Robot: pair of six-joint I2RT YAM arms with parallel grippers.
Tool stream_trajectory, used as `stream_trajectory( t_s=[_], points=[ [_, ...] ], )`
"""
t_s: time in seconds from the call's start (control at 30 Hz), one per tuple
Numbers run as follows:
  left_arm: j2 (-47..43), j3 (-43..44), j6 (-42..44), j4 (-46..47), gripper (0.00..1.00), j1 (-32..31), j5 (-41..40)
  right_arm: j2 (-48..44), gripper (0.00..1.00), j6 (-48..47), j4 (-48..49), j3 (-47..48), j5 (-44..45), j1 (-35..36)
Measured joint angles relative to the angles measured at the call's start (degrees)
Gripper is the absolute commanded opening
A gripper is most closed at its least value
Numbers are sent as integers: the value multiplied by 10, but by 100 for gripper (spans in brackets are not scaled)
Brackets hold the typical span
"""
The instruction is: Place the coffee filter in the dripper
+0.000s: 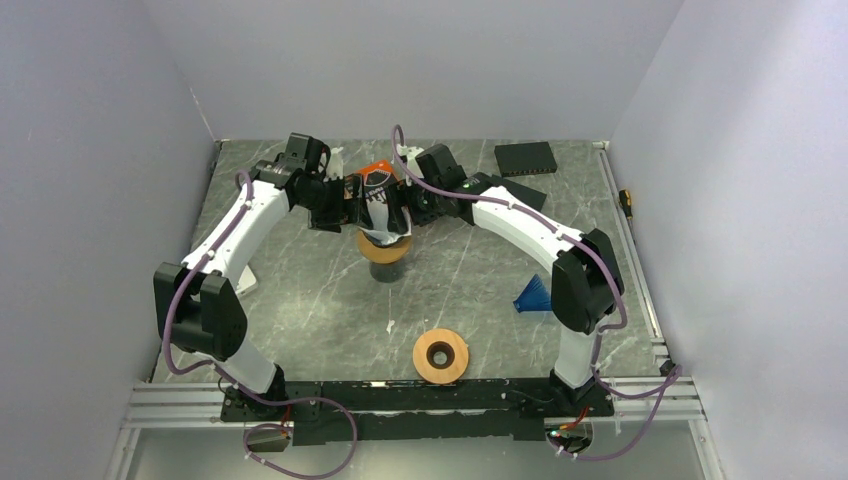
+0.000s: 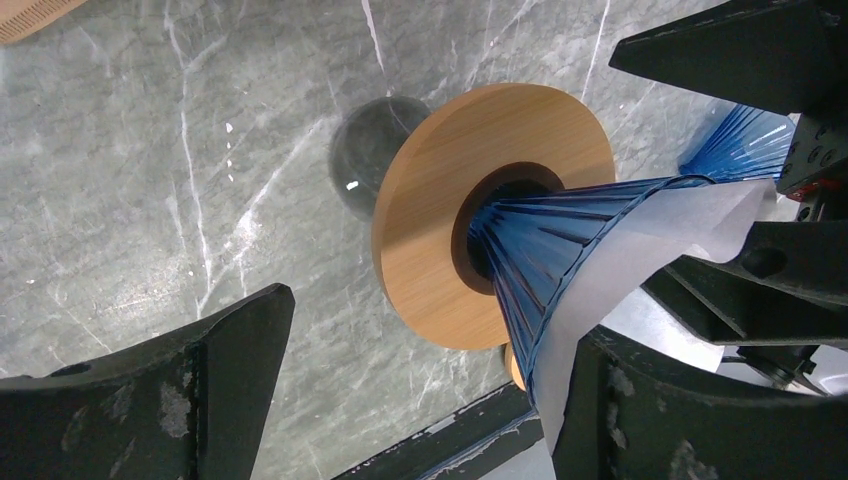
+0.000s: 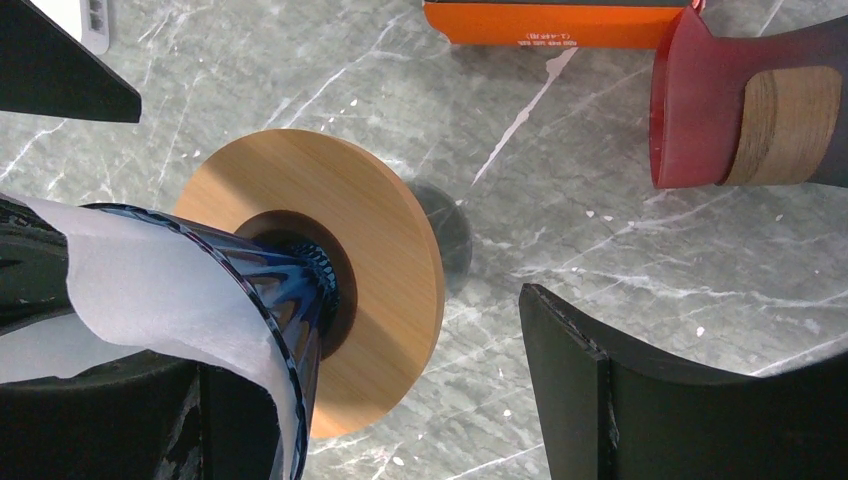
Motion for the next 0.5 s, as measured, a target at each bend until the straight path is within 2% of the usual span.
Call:
stream_trajectory(
  t_s=[0.5],
  points=[
    [0,0,6,-1,94,-5,-30,-7,83,0,4,0,0,0]
  ],
)
